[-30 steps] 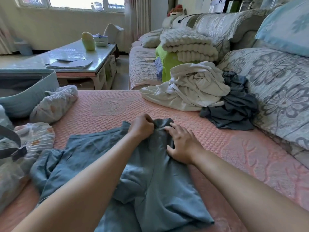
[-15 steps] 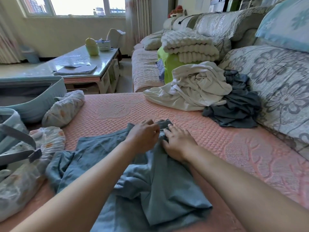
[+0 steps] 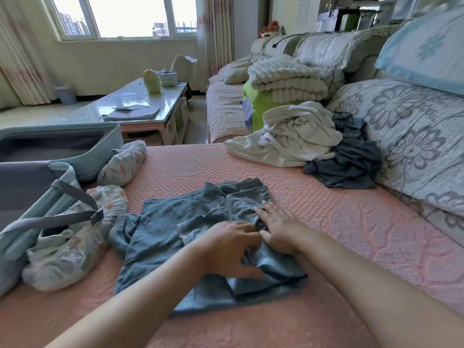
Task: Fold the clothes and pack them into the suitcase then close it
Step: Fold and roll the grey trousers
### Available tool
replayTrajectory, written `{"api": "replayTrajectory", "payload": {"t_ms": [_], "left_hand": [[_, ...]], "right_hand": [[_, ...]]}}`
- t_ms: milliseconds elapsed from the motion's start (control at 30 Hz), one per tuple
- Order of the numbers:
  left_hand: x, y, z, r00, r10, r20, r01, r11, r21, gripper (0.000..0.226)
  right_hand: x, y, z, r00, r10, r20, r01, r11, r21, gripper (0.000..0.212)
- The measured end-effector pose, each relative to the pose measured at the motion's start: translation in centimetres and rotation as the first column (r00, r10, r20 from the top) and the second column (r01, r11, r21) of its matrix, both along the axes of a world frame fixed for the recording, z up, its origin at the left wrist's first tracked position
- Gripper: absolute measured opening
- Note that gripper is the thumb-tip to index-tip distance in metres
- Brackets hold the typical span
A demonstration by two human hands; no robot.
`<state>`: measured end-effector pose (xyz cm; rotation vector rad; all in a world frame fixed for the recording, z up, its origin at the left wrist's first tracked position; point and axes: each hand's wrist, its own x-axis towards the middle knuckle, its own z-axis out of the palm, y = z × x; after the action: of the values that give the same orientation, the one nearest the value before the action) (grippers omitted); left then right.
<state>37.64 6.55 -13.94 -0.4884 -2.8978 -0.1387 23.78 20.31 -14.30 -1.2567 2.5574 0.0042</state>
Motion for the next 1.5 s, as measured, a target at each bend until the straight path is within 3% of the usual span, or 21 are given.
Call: {"api": "replayTrajectory", "payload": {"t_ms": [67,133,200,300,433,500,567,633,700,767,833,933,1000,1100,1300,1367,1500], "left_hand": [[1.6,1.1,-0.3,0.994,0.026,0.108,-0.019,0.997,-0.073,0.047],[2.8,1.7,-0.2,0.984,0.063,0.168,-0.06,0.998,-0.02,0.028],[3.6,1.9,0.3,0.975,0.085,0.207,-0.105,0.991,0.084,0.007],[4.5,1.7,1.2,0.969,0.144,0.199,-0.181,0.967,0.18,0.014],[5.5,2.5,0.9,0.906,0.215,0.365,-0.221,0.975,-0.025,0.018],[5.3,3.2,0.7,0.913,0.238,0.331,-0.262,0.965,0.029,0.013],[4.6,3.1,0.4,0.956,0.243,0.163,-0.269,0.95,0.157,0.019],[3.9,2.6,-0.3,0.942,0.315,0.113,-0.323,0.944,0.062,0.037],[4.2,2.0,-1.1,0.866,0.414,0.282,-0.401,0.91,-0.103,0.068],[4.7,1.6,-1.6,0.81,0.424,0.406,-0.422,0.901,-0.1,0.077],[5.2,1.0,-1.5,0.838,0.409,0.36,-0.455,0.889,0.049,0.068],[6.6,-0.5,-0.3,0.849,0.503,0.164,-0.528,0.821,0.215,0.035],[8.2,-2.3,0.2,0.778,0.623,0.081,-0.628,0.767,0.134,0.021],[11.2,-5.0,0.6,0.564,0.812,0.15,-0.823,0.568,0.02,0.013],[15.6,-6.4,-0.5,0.199,0.951,0.235,-0.951,0.245,-0.187,0.069],[16.0,-6.2,-1.5,0.171,0.947,0.273,-0.959,0.224,-0.175,0.074],[15.3,-5.7,-1.6,0.242,0.903,0.356,-0.963,0.268,-0.026,0.051]], "right_hand": [[1.0,1.5,1.2,0.998,0.027,0.048,-0.025,0.998,-0.052,0.086],[2.2,2.9,2.2,0.988,0.09,0.123,-0.085,0.995,-0.047,0.1],[3.7,4.2,2.8,0.973,0.137,0.188,-0.149,0.987,0.054,0.11],[5.1,5.4,2.7,0.967,0.161,0.195,-0.2,0.959,0.202,0.105],[5.7,6.0,2.9,0.971,0.129,0.2,-0.18,0.947,0.266,0.096],[6.1,5.8,3.1,0.97,0.119,0.213,-0.186,0.926,0.328,0.089],[6.4,5.7,3.6,0.968,0.069,0.24,-0.154,0.92,0.359,0.082],[6.6,5.4,4.2,0.98,0.029,0.195,-0.079,0.964,0.254,0.058],[6.6,4.7,4.6,0.999,0.038,0.026,-0.039,0.997,0.061,0.028],[6.5,3.5,4.4,0.998,0.049,-0.027,-0.051,0.997,-0.059,0.026],[6.5,2.0,4.0,0.998,0.055,0.044,-0.049,0.99,-0.133,0.035],[7.2,-0.8,3.8,0.992,0.103,0.067,-0.087,0.974,-0.209,0.035],[8.1,-2.8,3.6,0.987,0.145,0.07,-0.124,0.961,-0.247,0.037],[9.9,-5.5,2.7,0.975,0.209,0.068,-0.194,0.964,-0.18,0.05],[13.8,-8.1,-0.4,0.966,0.237,0.101,-0.24,0.97,0.025,0.059],[14.7,-8.2,-1.3,0.967,0.237,0.09,-0.244,0.967,0.079,0.06],[14.8,-7.8,-1.2,0.963,0.245,0.11,-0.251,0.967,0.039,0.063]]}}
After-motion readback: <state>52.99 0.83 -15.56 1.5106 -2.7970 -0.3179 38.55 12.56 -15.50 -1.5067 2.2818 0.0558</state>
